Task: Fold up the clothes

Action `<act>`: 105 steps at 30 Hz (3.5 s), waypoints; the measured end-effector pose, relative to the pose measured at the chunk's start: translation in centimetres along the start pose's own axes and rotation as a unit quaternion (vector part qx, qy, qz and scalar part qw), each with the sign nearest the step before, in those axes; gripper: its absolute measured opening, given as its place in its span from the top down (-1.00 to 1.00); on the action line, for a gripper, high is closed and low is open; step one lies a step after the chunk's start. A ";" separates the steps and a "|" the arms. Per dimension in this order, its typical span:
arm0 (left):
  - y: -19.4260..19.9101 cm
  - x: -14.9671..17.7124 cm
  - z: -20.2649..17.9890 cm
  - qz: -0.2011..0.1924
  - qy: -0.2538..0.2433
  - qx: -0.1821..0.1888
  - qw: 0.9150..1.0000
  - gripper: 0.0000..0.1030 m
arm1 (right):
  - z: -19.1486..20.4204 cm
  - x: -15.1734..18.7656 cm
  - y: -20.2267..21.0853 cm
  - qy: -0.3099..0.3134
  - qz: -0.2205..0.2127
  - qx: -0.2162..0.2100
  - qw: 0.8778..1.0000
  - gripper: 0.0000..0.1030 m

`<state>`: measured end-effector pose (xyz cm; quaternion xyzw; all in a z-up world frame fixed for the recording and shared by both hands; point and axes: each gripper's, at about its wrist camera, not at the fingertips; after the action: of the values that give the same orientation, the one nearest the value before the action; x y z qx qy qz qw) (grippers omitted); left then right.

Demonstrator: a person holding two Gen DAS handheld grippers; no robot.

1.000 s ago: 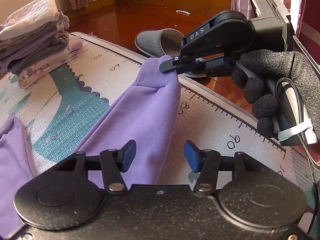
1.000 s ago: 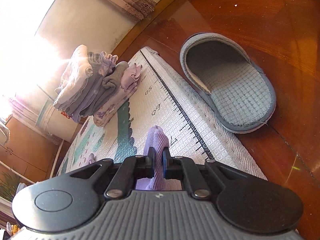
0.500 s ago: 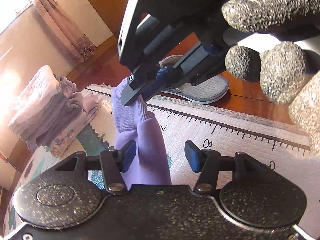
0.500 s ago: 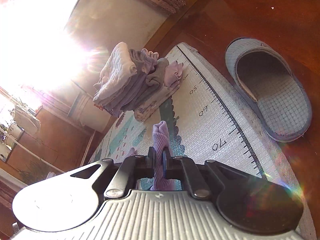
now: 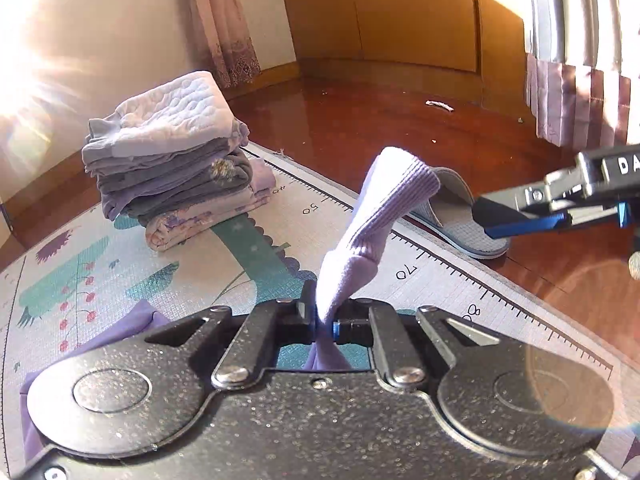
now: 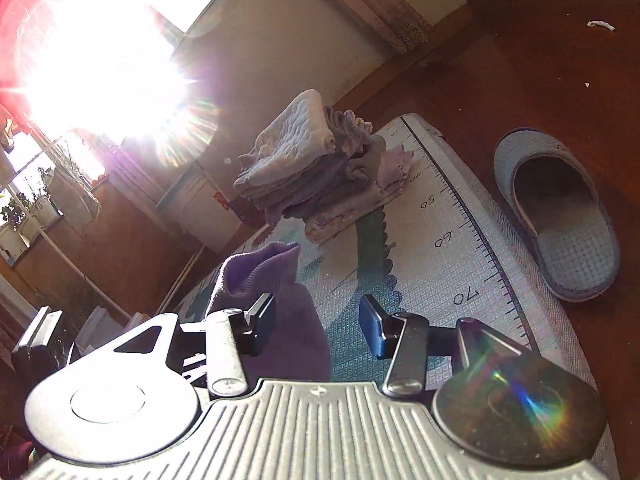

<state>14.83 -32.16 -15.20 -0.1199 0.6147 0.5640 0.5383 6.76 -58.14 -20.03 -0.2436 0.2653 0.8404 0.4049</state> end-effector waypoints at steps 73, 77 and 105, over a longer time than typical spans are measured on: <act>8.0 23.6 34.3 0.113 0.297 -0.140 0.938 0.88 | 20.1 27.3 -16.9 0.549 0.310 -0.023 0.776 0.35; 7.5 25.5 34.1 0.131 0.302 -0.145 0.933 0.88 | 19.9 26.9 -17.0 0.542 0.323 -0.038 0.775 0.34; 8.3 28.4 39.1 0.133 0.384 -0.222 0.886 0.80 | 18.8 24.3 -19.2 0.417 0.363 -0.106 0.827 -0.22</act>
<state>18.06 15.82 -24.74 -0.3605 0.6420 0.6622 0.1390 5.25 -22.44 -26.02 -0.4983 0.3875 0.7683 -0.1061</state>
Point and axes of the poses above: each gripper's, at about its wrist camera, not at the fingertips, and y roughly against the way its jaws point, z to its left, x to its underside, and after that the axes turned 10 degrees about -x, right-handed
